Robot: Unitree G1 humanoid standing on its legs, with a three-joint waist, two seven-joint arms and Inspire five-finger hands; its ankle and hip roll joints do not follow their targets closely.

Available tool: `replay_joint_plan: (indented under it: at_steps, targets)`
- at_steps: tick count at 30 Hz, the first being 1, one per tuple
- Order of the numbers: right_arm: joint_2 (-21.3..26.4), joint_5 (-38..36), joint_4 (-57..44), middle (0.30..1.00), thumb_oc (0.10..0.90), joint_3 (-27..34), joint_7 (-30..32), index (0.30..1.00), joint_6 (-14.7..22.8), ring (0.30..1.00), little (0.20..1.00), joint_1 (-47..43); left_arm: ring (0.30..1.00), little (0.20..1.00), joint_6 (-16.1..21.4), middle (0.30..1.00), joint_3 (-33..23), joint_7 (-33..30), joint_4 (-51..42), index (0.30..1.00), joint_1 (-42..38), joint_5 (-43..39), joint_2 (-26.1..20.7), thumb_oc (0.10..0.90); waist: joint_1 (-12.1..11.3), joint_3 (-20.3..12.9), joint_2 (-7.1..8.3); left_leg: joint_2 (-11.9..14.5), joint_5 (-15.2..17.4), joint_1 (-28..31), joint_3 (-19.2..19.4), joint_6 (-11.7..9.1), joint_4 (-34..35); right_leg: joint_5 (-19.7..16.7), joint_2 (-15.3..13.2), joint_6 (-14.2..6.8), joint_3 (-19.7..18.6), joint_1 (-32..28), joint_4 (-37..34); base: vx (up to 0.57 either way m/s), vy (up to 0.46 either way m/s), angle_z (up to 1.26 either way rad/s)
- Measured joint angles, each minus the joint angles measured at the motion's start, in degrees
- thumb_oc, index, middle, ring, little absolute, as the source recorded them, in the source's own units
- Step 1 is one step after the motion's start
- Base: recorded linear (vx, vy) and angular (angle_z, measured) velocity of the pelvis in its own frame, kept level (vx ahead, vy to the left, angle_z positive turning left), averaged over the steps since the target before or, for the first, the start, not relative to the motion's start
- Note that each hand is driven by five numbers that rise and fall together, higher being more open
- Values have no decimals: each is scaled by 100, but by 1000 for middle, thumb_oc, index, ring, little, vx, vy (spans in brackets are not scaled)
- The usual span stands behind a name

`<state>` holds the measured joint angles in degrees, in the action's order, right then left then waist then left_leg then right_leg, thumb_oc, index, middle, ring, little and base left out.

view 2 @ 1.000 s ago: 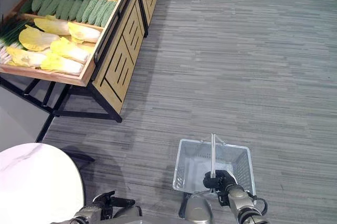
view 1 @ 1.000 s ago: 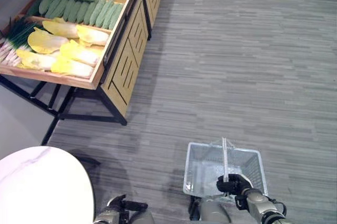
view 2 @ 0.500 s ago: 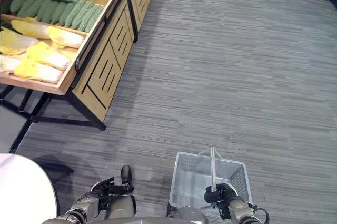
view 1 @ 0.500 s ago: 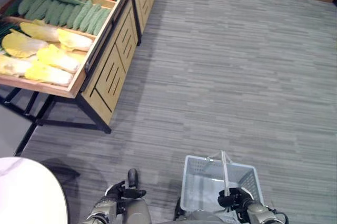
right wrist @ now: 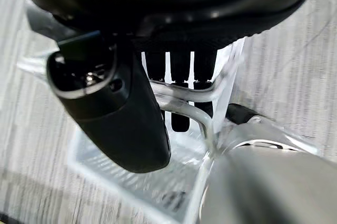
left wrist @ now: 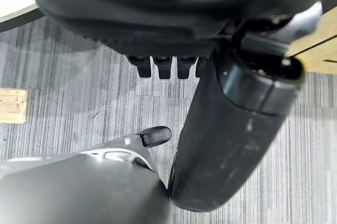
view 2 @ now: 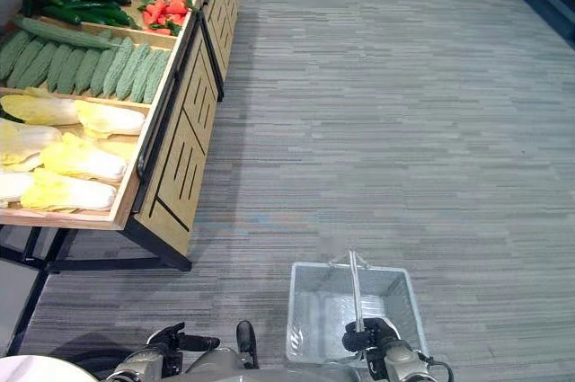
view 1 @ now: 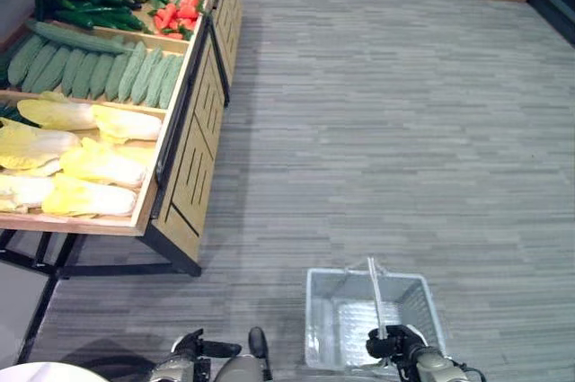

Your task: Get the vegetables into the basket

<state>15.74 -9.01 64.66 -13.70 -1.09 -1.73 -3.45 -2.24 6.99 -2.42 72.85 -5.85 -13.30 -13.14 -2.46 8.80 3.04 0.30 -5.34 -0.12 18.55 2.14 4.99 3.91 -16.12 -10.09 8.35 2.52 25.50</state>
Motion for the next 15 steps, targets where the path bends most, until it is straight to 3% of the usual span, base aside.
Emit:
replay_joint_plan:
  at_steps: [3, 4, 6, 9, 13, 15]
  targets:
    - [-3, -42, -34, 300, 400, 125, 12, 300, 70, 300, 300, -91, 1000, 1000, 4, 1000, 268, 25, -9, 1000, -17, 1, 3, 900, 12, 93, 22, -161, 154, 253, -68, 204, 4, -265, -353, -70, -5, 399, 1088, 111, 129, 18]
    - [-1, -47, -76, 300, 400, 101, -3, 300, 74, 300, 300, -93, 1000, 1000, 15, 1000, 350, 23, -22, 1000, -53, 1, -6, 900, -20, 111, 4, -185, 295, 266, -86, 326, 32, -154, -367, -103, 78, 499, 928, 162, 106, 6]
    - [-45, -48, -161, 300, 400, 87, -87, 300, 93, 300, 300, -173, 1000, 1000, -4, 1000, 383, 13, -12, 1000, -120, 1, -33, 900, -4, 217, 6, -158, 345, 272, -142, 399, 14, -32, -229, -76, 205, 682, 279, 115, 37, 3]
    - [-150, -96, -217, 300, 400, 71, -95, 300, 137, 300, 300, -340, 1000, 1000, -6, 1000, 353, 8, 31, 1000, -181, 10, -72, 900, 103, 452, 15, -148, 356, 366, -210, 392, 11, -99, 275, -56, -5, 846, -1058, 165, -7, 19]
    - [-259, -108, -269, 300, 400, 62, -95, 300, 217, 300, 300, -342, 1000, 1000, 0, 1000, 161, -17, 142, 1000, -160, 201, -76, 900, 232, 498, 130, -154, 565, 606, -445, 288, 41, -911, 640, 11, 621, 916, -2659, 232, -24, 33]
    - [-258, -119, -290, 300, 400, 117, -84, 300, 216, 300, 300, -317, 1000, 1000, -2, 1000, 146, -18, 150, 1000, -115, 239, -109, 900, 361, 471, 231, -157, 721, 769, -778, 87, 37, -1237, 652, -12, 625, 978, -3086, 306, -27, 72]
